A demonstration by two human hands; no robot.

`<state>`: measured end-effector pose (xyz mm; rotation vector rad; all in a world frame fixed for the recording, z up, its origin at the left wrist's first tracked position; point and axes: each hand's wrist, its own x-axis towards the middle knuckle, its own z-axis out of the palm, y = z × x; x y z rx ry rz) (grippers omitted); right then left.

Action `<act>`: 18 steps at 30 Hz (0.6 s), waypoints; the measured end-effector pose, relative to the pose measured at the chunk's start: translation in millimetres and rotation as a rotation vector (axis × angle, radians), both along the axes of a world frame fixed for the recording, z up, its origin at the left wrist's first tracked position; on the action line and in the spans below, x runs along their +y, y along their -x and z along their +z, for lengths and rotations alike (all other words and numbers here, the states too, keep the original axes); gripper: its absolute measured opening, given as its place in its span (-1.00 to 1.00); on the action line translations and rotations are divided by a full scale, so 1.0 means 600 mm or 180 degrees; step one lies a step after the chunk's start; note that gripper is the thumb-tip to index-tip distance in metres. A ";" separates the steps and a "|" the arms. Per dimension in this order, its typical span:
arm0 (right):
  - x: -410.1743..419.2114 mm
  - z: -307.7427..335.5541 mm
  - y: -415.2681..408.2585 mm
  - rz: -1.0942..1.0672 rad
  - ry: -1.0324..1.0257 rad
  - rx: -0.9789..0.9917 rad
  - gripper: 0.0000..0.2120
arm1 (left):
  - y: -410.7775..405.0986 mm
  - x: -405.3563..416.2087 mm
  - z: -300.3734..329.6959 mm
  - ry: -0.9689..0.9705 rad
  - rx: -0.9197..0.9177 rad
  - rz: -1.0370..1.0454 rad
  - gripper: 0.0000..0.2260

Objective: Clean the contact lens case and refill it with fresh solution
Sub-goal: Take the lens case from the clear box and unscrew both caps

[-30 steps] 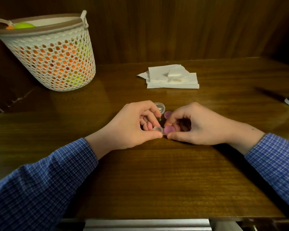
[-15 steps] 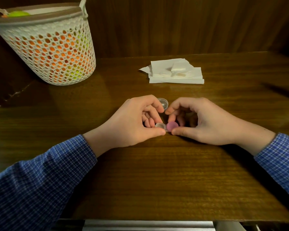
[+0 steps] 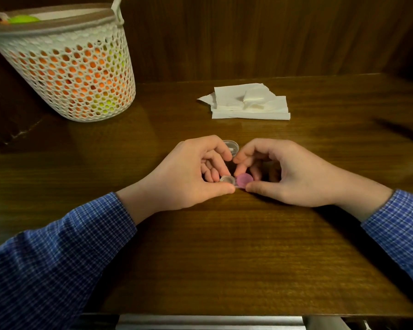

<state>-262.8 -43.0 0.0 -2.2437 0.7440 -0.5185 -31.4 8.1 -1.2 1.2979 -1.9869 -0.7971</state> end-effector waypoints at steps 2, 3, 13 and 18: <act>0.001 -0.001 -0.001 -0.0021 0.0043 -0.0005 -0.62 | 0.000 0.000 0.000 0.0001 -0.0008 0.0005 -0.61; 0.001 -0.002 -0.002 -0.0057 0.0144 0.0035 -0.62 | 0.000 0.000 0.000 0.0005 -0.0016 0.0009 -0.61; -0.002 -0.002 0.000 0.0000 0.0109 0.0043 -0.66 | 0.000 0.000 0.001 -0.0018 0.0006 0.0009 -0.61; 0.001 -0.006 -0.005 -0.0139 0.0333 0.0081 -0.62 | 0.000 0.000 0.000 -0.0009 -0.0007 -0.0002 -0.61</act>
